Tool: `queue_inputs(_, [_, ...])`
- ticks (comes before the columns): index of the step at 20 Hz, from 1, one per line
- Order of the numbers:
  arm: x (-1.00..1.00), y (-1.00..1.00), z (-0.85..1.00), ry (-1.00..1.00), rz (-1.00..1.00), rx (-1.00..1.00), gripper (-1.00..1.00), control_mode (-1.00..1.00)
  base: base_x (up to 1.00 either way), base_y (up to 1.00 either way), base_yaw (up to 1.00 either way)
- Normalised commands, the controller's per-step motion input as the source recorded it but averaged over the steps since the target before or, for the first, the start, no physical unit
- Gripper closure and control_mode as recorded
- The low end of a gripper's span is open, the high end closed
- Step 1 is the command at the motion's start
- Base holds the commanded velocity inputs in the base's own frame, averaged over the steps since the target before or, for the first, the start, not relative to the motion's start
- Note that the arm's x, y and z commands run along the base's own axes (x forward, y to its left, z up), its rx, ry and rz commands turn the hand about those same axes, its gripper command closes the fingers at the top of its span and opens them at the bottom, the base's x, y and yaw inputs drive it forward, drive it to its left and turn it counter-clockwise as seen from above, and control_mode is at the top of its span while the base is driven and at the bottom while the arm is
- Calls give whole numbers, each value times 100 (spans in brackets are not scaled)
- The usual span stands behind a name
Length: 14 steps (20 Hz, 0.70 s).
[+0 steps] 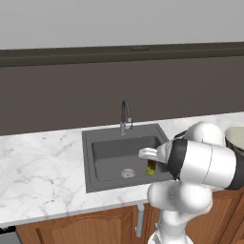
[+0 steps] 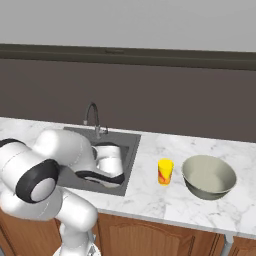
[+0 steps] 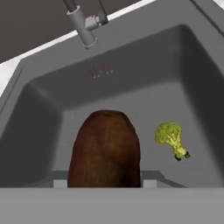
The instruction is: Remove the broccoli and sweet potato from the sink. Then move the bowl and cup from the counter to the sink for washing.
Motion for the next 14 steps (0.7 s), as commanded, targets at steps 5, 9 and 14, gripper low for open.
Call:
queue_inputs(5, [-2,12,48,0,0,-2,100,-100,0,0,0])
queue_inputs(9, [-3,11,44,0,0,-10,100,-100,0,0,0])
queue_inputs(14, [-2,13,45,0,0,-23,100,-100,0,0,0])
